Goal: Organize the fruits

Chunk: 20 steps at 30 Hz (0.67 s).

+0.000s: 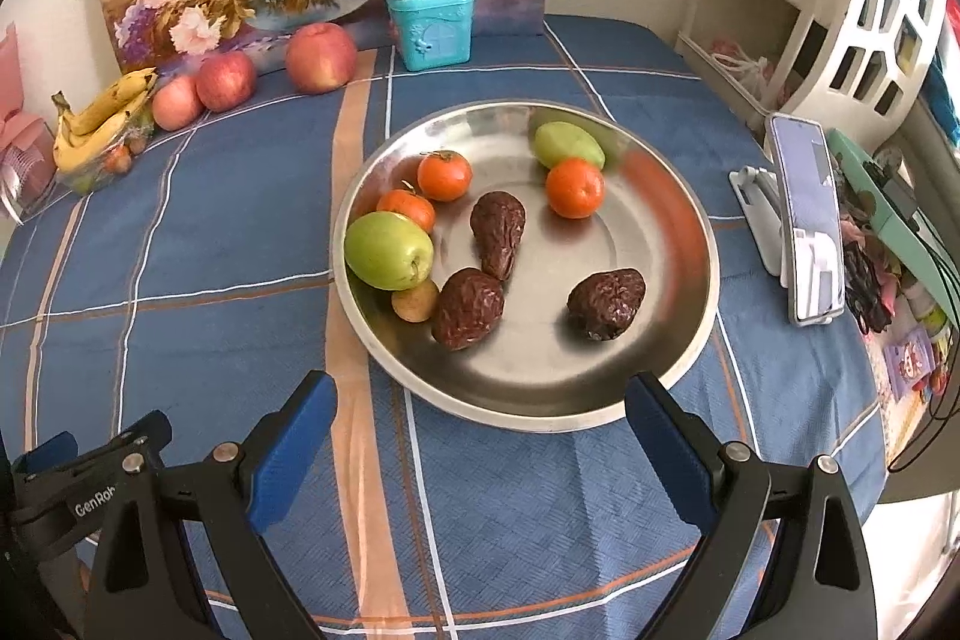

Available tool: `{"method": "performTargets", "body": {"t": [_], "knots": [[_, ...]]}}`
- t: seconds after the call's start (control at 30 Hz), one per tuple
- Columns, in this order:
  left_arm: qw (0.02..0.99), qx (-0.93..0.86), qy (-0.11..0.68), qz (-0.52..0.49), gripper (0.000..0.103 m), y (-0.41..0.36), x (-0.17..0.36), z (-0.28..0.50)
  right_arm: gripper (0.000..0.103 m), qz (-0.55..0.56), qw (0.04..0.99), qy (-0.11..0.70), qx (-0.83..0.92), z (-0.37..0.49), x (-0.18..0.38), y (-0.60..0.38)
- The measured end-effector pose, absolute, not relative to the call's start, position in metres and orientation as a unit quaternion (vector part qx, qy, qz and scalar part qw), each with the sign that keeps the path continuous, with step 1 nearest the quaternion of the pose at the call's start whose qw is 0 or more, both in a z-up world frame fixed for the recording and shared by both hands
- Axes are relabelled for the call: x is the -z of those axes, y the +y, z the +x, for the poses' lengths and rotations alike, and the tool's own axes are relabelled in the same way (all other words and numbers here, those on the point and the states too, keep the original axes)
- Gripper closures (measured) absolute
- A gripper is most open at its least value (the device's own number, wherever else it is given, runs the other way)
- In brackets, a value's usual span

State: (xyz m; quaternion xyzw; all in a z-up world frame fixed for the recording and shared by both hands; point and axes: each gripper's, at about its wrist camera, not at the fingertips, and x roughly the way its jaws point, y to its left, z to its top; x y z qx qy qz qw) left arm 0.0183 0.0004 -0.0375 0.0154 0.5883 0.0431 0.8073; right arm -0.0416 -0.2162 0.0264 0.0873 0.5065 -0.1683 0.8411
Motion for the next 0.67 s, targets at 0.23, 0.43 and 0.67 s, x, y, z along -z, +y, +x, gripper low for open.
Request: {"method": "performTargets", "body": {"t": [0.23, 0.43, 0.67], "knots": [[0.808, -0.051, 0.587, 0.017, 0.000, 0.006, 0.039, 0.019, 0.006, 0.088, 0.840, 0.508, 0.172, -0.044, -0.023, -0.219], [0.806, -0.052, 0.589, 0.016, 0.000, 0.005, 0.040, 0.021, 0.006, 0.093, 0.839, 0.509, 0.166, -0.046, -0.017, -0.220], [0.813, -0.049, 0.580, 0.012, 0.000, 0.004, 0.033, 0.019, 0.006, 0.090, 0.839, 0.513, 0.159, -0.045, -0.014, -0.217]]}}
